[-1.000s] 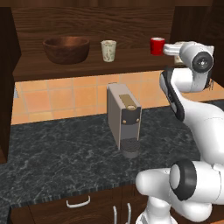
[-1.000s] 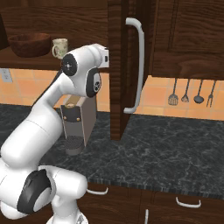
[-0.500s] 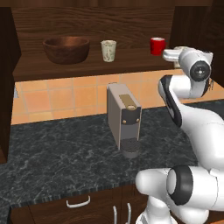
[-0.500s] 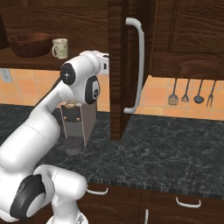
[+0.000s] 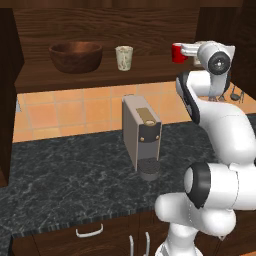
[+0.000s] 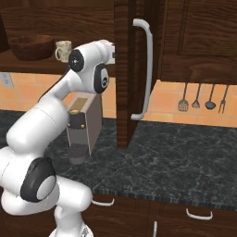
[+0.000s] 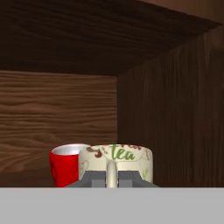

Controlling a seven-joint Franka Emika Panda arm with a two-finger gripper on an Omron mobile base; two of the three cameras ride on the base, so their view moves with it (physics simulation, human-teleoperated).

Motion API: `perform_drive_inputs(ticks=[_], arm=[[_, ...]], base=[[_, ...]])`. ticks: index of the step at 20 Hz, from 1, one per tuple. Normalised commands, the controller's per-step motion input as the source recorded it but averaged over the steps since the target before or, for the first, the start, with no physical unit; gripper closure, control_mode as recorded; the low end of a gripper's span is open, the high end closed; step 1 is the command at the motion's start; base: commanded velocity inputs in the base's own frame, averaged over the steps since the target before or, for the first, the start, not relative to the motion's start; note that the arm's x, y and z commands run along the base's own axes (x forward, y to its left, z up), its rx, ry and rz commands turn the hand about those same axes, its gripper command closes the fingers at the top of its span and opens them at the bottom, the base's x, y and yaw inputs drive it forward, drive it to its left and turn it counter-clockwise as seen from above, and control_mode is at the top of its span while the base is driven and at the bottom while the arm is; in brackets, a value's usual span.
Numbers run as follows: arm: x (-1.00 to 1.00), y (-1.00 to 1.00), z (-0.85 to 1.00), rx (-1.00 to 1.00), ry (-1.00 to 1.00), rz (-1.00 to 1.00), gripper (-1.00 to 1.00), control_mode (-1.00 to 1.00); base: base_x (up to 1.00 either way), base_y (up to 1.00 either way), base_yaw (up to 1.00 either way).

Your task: Gather all objects into one cabinet and sort the glasses and bowls to opposite sides.

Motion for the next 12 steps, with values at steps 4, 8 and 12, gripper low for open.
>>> perform_drive_inputs(ticks=[4, 8, 12], arm=[[0.51, 0.0, -0.2, 0.0, -0.02, 0.0, 1.0, -1.0], [0.42, -0.04, -0.02, 0.03, -0.01, 0.0, 1.0, -1.0], [0.34, -0.14, 0.06, 0.04, 0.0, 0.0, 1.0, -1.0]], base=[[0.0, 0.0, 0.0], [0.0, 0.0, 0.0], [0.0, 0.0, 0.0]])
